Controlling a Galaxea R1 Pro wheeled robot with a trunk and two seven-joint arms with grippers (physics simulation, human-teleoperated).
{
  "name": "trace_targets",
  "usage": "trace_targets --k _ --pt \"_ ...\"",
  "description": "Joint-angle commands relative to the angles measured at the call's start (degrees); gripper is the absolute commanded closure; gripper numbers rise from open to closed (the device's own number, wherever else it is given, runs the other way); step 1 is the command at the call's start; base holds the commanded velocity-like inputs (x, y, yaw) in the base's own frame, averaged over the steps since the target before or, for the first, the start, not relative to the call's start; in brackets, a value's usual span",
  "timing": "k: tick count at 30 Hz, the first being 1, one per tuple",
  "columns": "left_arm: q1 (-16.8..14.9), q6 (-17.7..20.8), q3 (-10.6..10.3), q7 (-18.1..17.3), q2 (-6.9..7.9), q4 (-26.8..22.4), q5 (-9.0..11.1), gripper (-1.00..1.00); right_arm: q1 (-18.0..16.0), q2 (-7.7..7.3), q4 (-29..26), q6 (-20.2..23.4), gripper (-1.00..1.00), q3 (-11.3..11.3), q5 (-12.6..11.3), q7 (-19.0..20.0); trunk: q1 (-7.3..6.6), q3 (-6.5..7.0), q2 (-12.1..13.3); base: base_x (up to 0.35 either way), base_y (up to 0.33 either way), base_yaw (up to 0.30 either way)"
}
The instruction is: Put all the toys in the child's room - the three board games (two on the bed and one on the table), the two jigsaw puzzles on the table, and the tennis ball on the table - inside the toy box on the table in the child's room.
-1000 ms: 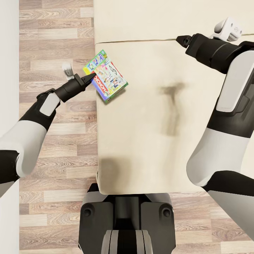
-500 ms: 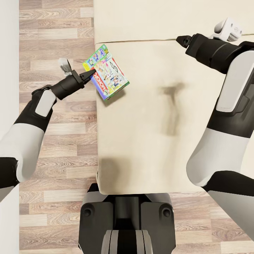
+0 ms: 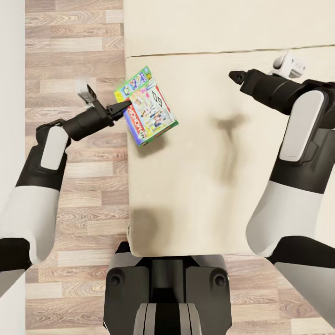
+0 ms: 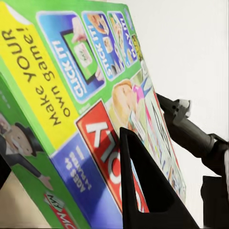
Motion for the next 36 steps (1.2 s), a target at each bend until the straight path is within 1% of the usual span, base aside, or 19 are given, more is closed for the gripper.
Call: trace_targets --k 1,3,5,6,8,10,13,14,15,17,18,21,22,25,26,28,29,32,36 --pt "1.36 1.21 0.05 0.93 -0.14 -2.22 0.93 1.00 0.91 -0.04 -0.03 0.27 -1.00 -0.19 0.03 0.40 0.01 -0.02 -0.02 0.000 0.000 0.000" --pt "4.07 3.86 0.20 3.57 -0.52 -6.45 2.92 1.00 2.39 -0.58 -0.03 0.27 -1.00 -0.27 0.03 1.02 0.01 -0.02 -0.02 0.000 0.000 0.000" --pt "6.64 6.34 0.26 7.38 -1.13 -10.58 5.77 1.00 3.79 -1.77 -0.03 0.27 -1.00 -0.38 0.00 2.74 0.01 -0.02 -0.02 0.000 0.000 0.000" --pt "7.88 7.25 0.24 9.64 -1.54 -12.67 7.50 1.00 4.56 -2.61 -0.03 0.27 -1.00 -0.47 -0.01 4.12 0.01 -0.02 -0.02 0.000 0.000 0.000" --pt "10.38 8.57 0.17 14.80 -2.59 -16.86 11.37 1.00 6.08 -4.52 -0.06 0.27 -1.00 -0.71 -0.02 7.88 0.01 -0.02 -0.02 0.000 0.000 0.000" --pt "13.00 9.41 0.05 21.05 -3.87 -21.09 15.23 1.00 7.33 -6.58 -0.05 0.27 -1.00 -1.29 -0.03 12.65 0.01 -0.02 -0.02 0.000 0.000 0.000" --pt "16.86 10.16 -0.06 30.82 -6.28 -25.74 19.88 1.00 9.39 -9.96 -0.04 0.27 -1.00 -2.91 -0.04 20.69 0.01 -0.02 -0.02 0.000 0.000 0.000" --pt "16.86 10.16 -0.06 30.82 -6.28 -25.74 19.88 1.00 9.39 -9.96 -0.04 0.27 -1.00 -2.91 -0.04 20.69 0.01 -0.02 -0.02 0.000 0.000 0.000" --pt "18.03 10.31 -0.09 33.25 -7.08 -26.68 20.97 1.00 10.46 -11.16 -0.06 0.27 -1.00 -3.65 -0.04 23.42 0.01 -0.02 -0.02 0.000 0.000 0.000" --pt "20.16 10.52 -0.16 36.73 -8.52 -28.04 22.55 1.00 12.97 -13.67 -0.08 0.27 -1.00 -5.47 -0.05 28.68 0.01 -0.02 -0.02 0.000 0.000 0.000" --pt "20.16 10.52 -0.16 36.73 -8.52 -28.04 22.55 1.00 12.97 -13.67 -0.08 0.27 -1.00 -5.47 -0.05 28.68 0.01 -0.02 -0.02 0.000 0.000 0.000" --pt "23.02 10.74 -0.32 39.66 -10.12 -29.25 23.92 1.00 16.28 -17.56 -0.06 0.27 -1.00 -9.11 -0.05 35.38 0.01 -0.02 -0.02 0.000 0.000 0.000" --pt "23.02 10.74 -0.32 39.66 -10.12 -29.25 23.92 1.00 16.28 -17.56 -0.06 0.27 -1.00 -9.11 -0.05 35.38 0.01 -0.02 -0.02 0.000 0.000 0.000" --pt "24.85 10.84 -1.57 41.21 -10.99 -29.88 24.62 1.00 18.46 -20.66 -0.05 0.27 -1.00 -12.11 -0.05 40.42 0.01 -0.02 -0.02 0.000 0.000 0.000" --pt "24.85 10.84 -1.57 41.21 -10.99 -29.88 24.62 1.00 18.46 -20.66 -0.05 0.27 -1.00 -12.11 -0.05 40.42 0.01 -0.02 -0.02 0.000 0.000 0.000" --pt "25.85 10.86 -2.46 41.82 -11.31 -30.11 24.89 1.00 19.75 -21.99 -0.06 0.27 -1.00 -13.41 -0.05 42.75 0.01 -0.02 -0.02 0.000 0.000 0.000" --pt "25.85 10.86 -2.46 41.82 -11.31 -30.11 24.89 1.00 19.75 -21.99 -0.06 0.27 -1.00 -13.41 -0.05 42.75 0.01 -0.02 -0.02 0.000 0.000 0.000" --pt "27.27 10.89 -3.29 42.24 -11.60 -30.32 25.12 1.00 21.27 -23.16 -0.05 0.27 -1.00 -14.57 -0.05 44.80 0.01 -0.02 -0.02 0.000 -0.006 0.000" --pt "28.17 10.85 -3.59 41.77 -11.71 -30.43 25.23 1.00 22.32 -23.83 -0.04 0.27 -1.00 -15.20 -0.05 45.89 0.01 -0.02 -0.02 0.000 -0.020 0.000"
